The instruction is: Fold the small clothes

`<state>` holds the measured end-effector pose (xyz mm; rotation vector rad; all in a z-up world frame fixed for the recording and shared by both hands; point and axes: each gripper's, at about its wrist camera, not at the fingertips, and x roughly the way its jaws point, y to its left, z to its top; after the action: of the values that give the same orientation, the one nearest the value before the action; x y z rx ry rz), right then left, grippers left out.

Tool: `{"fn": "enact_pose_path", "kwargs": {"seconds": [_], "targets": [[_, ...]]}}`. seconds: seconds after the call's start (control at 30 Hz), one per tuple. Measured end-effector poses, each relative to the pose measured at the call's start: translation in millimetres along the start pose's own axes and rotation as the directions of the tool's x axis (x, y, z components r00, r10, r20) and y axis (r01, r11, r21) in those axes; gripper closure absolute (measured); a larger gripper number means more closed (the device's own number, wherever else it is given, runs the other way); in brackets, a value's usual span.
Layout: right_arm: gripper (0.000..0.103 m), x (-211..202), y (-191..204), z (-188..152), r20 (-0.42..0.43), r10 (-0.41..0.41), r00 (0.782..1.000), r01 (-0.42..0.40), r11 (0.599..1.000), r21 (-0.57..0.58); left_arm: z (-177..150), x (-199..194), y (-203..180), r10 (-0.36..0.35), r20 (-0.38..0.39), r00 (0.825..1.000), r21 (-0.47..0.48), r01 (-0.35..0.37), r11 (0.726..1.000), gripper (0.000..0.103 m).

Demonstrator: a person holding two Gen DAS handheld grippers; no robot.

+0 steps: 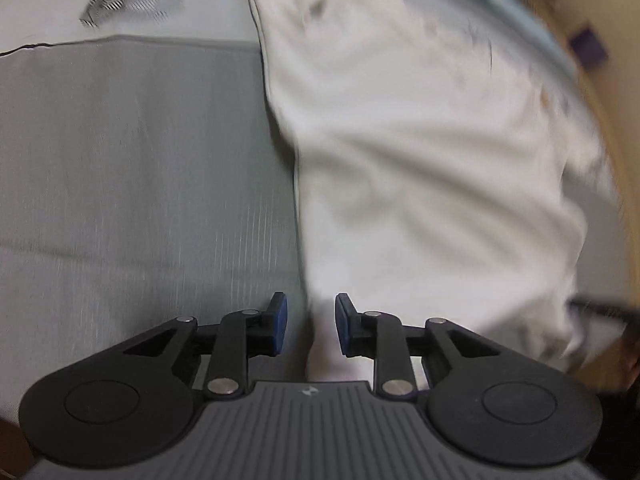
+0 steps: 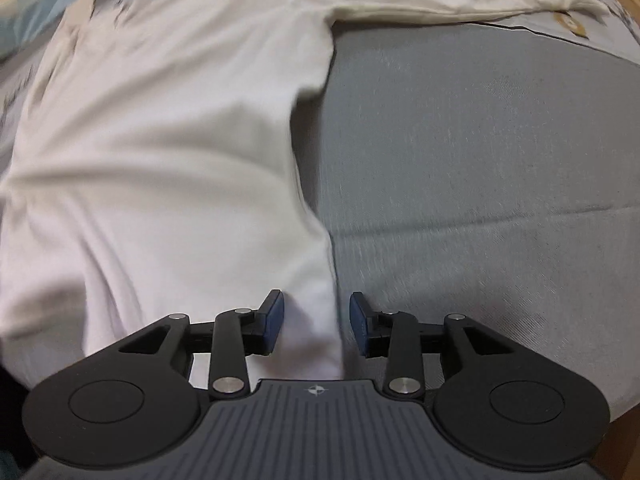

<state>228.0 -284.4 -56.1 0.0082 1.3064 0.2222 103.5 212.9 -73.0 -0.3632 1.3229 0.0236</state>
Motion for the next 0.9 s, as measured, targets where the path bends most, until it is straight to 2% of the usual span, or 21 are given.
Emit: {"fn": "enact_pose_path", "kwargs": {"seconds": [0.17,0.3,0.37,0.4,0.47,0.5,0.57,0.63,0.73,0.83,0.9], "targets": [[0.066,-7.1,-3.3,-11.7,-0.006,-0.007,1.0,0.007,1.0,-0.018,-13.7,12.9,-9.5,0.059,-0.059,0.997,0.1,-0.053,0.994,0.074],[0.095,-8.4,9.2,-20.0,-0.035,0.012,0.999,-0.015,0.995,-0.097,-18.8,13.5,-25.2,0.055,-0.075,0.996,0.191,-0.04,0.981,0.076],[0.099,-11.3,15.4,-25.0,-0.032,0.008,0.999,-0.013,0.992,-0.126,-21.1,11.1,-33.3,0.078,-0.069,0.995,0.25,-0.059,0.966,0.102],[0.1,-15.3,14.1,-24.9,-0.023,0.015,1.0,-0.017,0.993,-0.118,-22.9,10.8,-39.0,0.087,-0.058,0.994,0.274,-0.068,0.959,0.102],[0.1,-30.9,5.4,-24.5,0.032,0.029,0.999,-0.026,0.997,-0.074,-23.6,0.1,-40.8,0.086,-0.024,0.996,0.295,-0.075,0.952,0.102],[0.101,-40.9,-1.2,-25.1,0.088,0.046,0.995,-0.044,0.999,-0.024,-22.0,-8.9,-38.6,0.078,0.006,0.997,0.292,-0.077,0.953,0.102],[0.101,-70.0,-26.0,-24.5,0.21,0.113,0.971,-0.139,0.984,0.114,-19.2,-34.3,-26.5,0.033,0.073,0.997,0.253,-0.051,0.966,0.103],[0.101,-86.8,-36.6,-28.4,0.254,0.128,0.959,-0.164,0.978,0.127,-21.6,-55.4,-14.9,-0.006,0.107,0.994,0.242,-0.02,0.97,0.103],[0.101,-84.7,-37.9,-39.4,0.206,0.143,0.968,-0.163,0.983,0.083,-31.0,-63.1,1.3,0.025,0.085,0.996,0.258,-0.046,0.965,0.103],[0.103,-69.0,-32.8,-52.2,0.085,0.145,0.986,-0.147,0.989,0.021,-44.5,-54.6,9.6,0.032,0.012,0.999,0.312,-0.034,0.95,0.103],[0.103,-51.7,-19.3,-64.0,-0.019,0.094,0.995,-0.095,0.994,-0.057,-48.6,-46.2,3.0,0.047,-0.022,0.999,0.364,-0.036,0.931,0.103]]}}
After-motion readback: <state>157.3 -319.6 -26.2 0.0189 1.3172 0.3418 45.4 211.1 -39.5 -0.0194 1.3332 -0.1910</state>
